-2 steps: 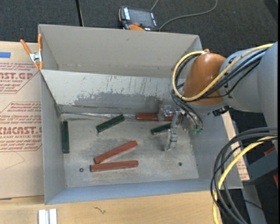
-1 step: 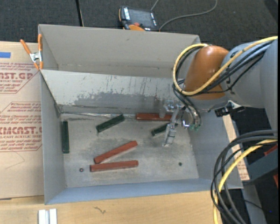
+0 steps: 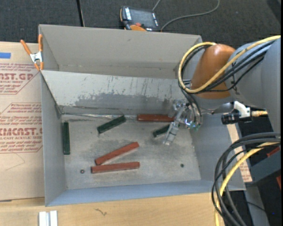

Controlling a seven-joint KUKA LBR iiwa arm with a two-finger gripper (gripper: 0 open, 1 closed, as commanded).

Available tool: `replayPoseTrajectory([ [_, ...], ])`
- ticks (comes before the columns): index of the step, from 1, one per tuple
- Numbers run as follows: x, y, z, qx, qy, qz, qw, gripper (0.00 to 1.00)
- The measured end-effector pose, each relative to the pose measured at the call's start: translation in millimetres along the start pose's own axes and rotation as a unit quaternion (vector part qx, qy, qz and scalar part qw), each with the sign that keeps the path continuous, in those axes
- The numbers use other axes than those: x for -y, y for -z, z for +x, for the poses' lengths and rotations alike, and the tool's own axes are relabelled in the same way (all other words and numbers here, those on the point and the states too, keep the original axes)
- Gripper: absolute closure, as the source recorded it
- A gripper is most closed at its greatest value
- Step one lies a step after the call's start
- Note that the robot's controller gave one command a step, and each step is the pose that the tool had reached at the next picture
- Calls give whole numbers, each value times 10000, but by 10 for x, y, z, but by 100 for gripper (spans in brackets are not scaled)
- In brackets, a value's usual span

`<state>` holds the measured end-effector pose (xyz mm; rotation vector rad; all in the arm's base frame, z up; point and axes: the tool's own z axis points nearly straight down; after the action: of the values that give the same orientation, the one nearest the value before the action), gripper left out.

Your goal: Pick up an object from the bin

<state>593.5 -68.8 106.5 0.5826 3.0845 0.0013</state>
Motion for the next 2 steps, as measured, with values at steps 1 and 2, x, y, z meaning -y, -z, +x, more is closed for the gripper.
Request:
replayPoseTrajectory([
  [1,20,-370,153,11,-295,-2,9996,0],
  [2,17,-364,144,9,-294,4,9996,0],
])
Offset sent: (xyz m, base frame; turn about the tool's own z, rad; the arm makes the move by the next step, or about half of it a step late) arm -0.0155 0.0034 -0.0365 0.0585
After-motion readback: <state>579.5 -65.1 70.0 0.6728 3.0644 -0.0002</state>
